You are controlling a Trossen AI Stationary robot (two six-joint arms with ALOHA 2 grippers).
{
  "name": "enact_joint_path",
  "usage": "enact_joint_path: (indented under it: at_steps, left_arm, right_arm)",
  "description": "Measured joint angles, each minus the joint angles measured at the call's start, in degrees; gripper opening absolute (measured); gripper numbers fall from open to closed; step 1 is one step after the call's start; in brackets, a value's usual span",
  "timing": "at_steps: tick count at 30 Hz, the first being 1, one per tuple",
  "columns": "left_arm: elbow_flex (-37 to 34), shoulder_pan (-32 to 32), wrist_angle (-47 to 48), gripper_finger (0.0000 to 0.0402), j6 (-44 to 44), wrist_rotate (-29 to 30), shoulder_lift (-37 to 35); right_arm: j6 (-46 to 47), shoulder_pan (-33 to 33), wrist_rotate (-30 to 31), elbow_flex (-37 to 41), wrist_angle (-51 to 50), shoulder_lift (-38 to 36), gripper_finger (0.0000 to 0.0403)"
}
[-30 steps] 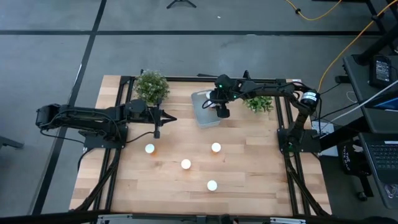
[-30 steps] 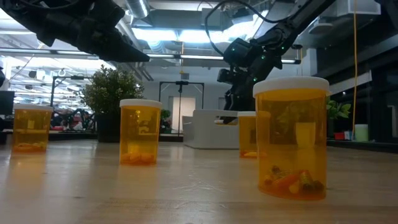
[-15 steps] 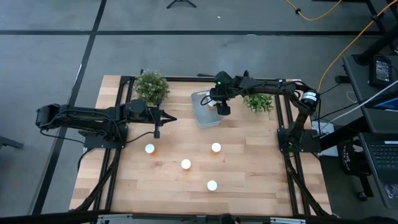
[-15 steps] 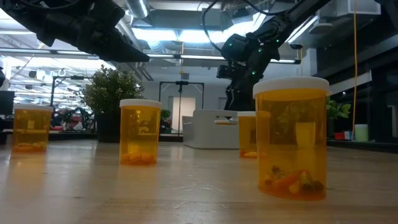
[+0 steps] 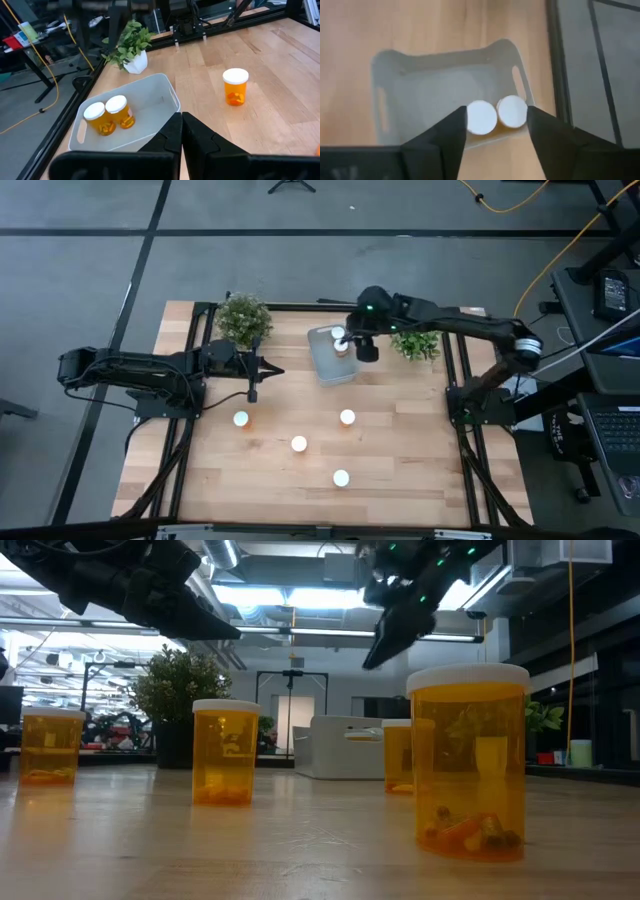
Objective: Pick and place pill bottles into a basket
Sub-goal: Put the orange pill bottle into the gray bin
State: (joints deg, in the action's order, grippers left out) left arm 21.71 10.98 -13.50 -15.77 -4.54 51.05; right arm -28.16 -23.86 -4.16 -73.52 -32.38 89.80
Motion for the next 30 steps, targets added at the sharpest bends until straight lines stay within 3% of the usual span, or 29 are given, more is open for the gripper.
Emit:
enact_joint_path:
  at_steps: [14, 16, 20, 26, 30]
  left_arm:
    - [0.0, -0.07, 0.02, 0.0004, 1.57, -0.54, -0.01]
    - [0.0, -0.07, 0.02, 0.0003, 1.53, -0.54, -0.01]
    - [0.0, -0.07, 0.04, 0.0004, 1.55, -0.56, 0.0]
    - [0.0, -0.07, 0.07, 0.0008, 1.55, -0.58, 0.0]
    - [0.0, -0.07, 0.11, 0.0004, 1.55, -0.59, 0.0]
  right_arm:
    - [16.56, 8.8, 0.45, 23.61, 7.14, -24.73, 0.0059]
    - [19.09, 11.55, 4.04, 25.5, 7.03, -26.94, 0.004]
    - [23.15, 17.8, 8.03, 27.24, 5.85, -28.26, 0.0006]
    - [31.85, 28.07, 16.09, 27.95, 4.35, -25.34, 0.0005]
    - [37.19, 34.66, 16.77, 27.96, 4.72, -23.45, 0.0005]
